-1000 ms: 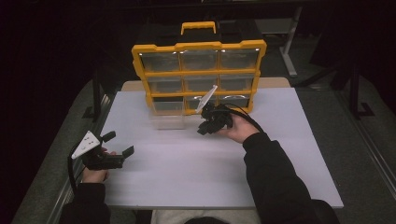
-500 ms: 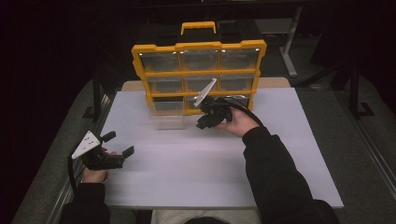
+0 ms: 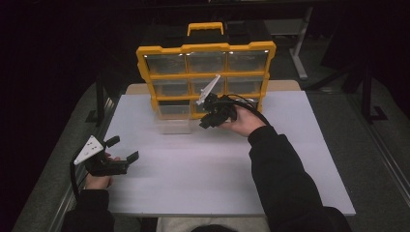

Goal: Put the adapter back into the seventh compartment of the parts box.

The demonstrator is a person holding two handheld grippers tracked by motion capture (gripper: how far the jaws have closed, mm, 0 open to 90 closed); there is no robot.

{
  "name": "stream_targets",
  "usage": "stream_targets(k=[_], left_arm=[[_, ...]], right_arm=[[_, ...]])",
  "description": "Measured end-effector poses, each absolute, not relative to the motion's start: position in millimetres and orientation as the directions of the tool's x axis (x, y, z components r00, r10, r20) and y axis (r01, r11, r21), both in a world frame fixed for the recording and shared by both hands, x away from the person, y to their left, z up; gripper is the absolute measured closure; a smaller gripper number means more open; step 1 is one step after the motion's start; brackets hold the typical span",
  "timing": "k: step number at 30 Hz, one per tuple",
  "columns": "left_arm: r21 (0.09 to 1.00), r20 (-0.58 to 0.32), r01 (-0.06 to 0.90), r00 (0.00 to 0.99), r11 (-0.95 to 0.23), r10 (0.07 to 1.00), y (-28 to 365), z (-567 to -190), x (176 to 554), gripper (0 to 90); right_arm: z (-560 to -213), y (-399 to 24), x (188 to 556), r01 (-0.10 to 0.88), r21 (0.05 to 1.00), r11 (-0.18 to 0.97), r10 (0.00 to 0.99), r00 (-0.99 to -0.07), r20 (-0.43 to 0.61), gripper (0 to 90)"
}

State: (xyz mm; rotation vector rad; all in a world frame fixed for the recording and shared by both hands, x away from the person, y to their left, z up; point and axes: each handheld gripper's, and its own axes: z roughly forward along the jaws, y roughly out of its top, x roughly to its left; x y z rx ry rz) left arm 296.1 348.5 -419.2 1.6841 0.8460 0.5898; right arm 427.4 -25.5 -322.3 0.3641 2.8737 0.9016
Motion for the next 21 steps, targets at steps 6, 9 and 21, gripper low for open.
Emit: stream_targets(k=[6, 9, 21], left_arm=[[0.963, -0.040, 0.234, 0.621, -0.136, 0.783, 349, -419, 296, 0.0], [0.963, -0.041, 0.234, 0.620, -0.135, 0.783, 349, -419, 296, 0.0], [0.963, -0.042, 0.233, 0.620, -0.133, 0.783, 349, -419, 296, 0.0]], right_arm=[[-317, -22, 431, 0.190, 0.573, 0.797, 0.256, -0.966, -0.035, 75.1], [-313, -20, 434, 0.188, 0.576, 0.796, 0.257, -0.966, -0.040, 75.1], [-300, -10, 443, 0.173, 0.573, 0.801, 0.250, -0.967, -0.058, 75.1]])
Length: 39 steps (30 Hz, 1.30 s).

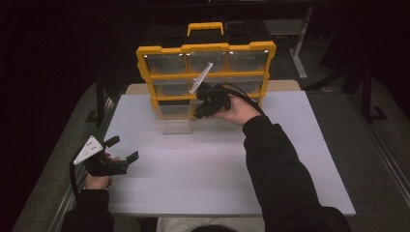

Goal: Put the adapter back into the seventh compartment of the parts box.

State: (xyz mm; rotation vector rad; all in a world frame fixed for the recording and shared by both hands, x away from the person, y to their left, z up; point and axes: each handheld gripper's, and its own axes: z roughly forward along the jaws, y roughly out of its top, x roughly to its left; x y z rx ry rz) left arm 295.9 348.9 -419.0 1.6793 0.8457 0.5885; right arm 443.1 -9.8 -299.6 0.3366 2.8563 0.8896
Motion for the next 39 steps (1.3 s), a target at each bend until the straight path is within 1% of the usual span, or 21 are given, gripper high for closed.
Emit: stream_targets(k=[22, 27, 35, 39], left_arm=[[0.964, -0.043, 0.232, 0.622, -0.131, 0.782, 349, -419, 296, 0.0], [0.964, -0.045, 0.233, 0.621, -0.129, 0.783, 349, -419, 296, 0.0], [0.964, -0.047, 0.232, 0.622, -0.127, 0.782, 349, -419, 296, 0.0], [0.964, -0.048, 0.233, 0.623, -0.126, 0.781, 349, -419, 296, 0.0]], right_arm=[[-285, 17, 460, 0.134, 0.581, 0.803, 0.224, -0.971, -0.086, 75.0], [-288, 23, 465, 0.143, 0.579, 0.803, 0.227, -0.971, -0.075, 75.0], [-295, 37, 473, 0.127, 0.587, 0.799, 0.214, -0.974, -0.081, 75.0], [-298, 46, 476, 0.129, 0.574, 0.809, 0.209, -0.975, -0.077, 75.1]])
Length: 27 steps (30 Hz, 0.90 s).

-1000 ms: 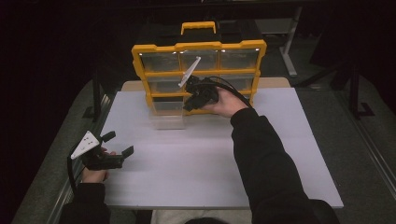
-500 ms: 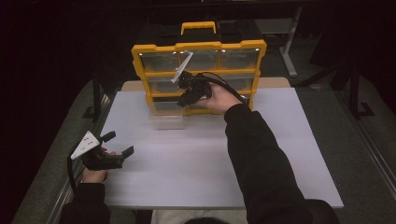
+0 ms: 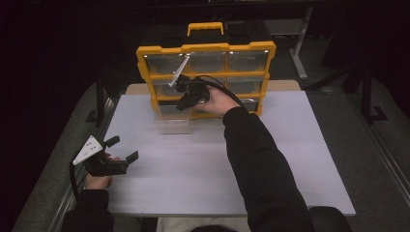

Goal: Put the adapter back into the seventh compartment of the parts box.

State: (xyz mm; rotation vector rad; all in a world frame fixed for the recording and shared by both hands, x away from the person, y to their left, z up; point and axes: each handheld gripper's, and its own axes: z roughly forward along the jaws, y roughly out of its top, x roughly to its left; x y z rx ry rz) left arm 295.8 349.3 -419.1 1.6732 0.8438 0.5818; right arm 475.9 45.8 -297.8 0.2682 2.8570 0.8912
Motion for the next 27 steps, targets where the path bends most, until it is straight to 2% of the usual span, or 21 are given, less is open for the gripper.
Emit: stream_targets(k=[27], left_arm=[[0.965, -0.050, 0.232, 0.630, -0.126, 0.775, 349, -419, 297, 0.0]], right_arm=[[-328, 71, 495, 0.155, 0.561, 0.813, 0.209, -0.977, -0.034, 73.3]])
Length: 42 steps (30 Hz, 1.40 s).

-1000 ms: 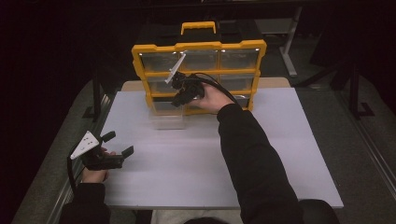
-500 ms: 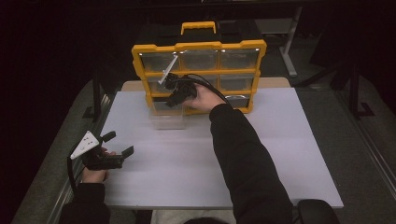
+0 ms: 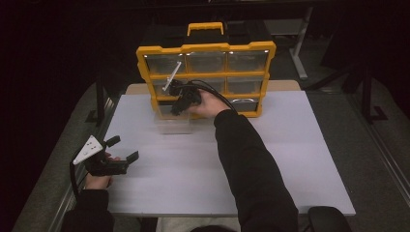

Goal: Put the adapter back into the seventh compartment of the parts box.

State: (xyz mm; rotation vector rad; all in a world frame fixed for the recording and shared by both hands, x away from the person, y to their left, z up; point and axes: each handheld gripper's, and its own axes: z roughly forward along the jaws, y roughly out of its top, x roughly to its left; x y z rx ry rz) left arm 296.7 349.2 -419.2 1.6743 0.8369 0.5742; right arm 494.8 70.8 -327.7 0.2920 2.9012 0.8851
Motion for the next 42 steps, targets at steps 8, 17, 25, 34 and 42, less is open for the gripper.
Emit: stream_targets(k=[8, 17, 25, 34, 42], left_arm=[[0.964, -0.046, 0.232, 0.633, -0.133, 0.773, 349, -419, 297, 0.0], [0.965, -0.054, 0.233, 0.631, -0.123, 0.774, 349, -419, 297, 0.0], [0.963, -0.046, 0.234, 0.636, -0.135, 0.771, 348, -420, 297, 0.0], [0.963, -0.050, 0.235, 0.635, -0.132, 0.771, 347, -420, 298, 0.0], [0.962, -0.046, 0.237, 0.635, -0.138, 0.771, 346, -420, 299, 0.0]], right_arm=[[-323, 65, 492, 0.170, 0.564, 0.808, 0.228, -0.973, -0.033, 64.4], [-319, 52, 488, 0.214, 0.580, 0.786, 0.280, -0.960, -0.024, 35.1], [-314, 34, 481, 0.235, 0.592, 0.771, 0.320, -0.946, -0.042, 14.5], [-314, 10, 473, 0.262, 0.617, 0.742, 0.367, -0.929, -0.047, 4.2], [-313, -11, 464, 0.273, 0.642, 0.716, 0.394, -0.918, -0.049, 0.0]])
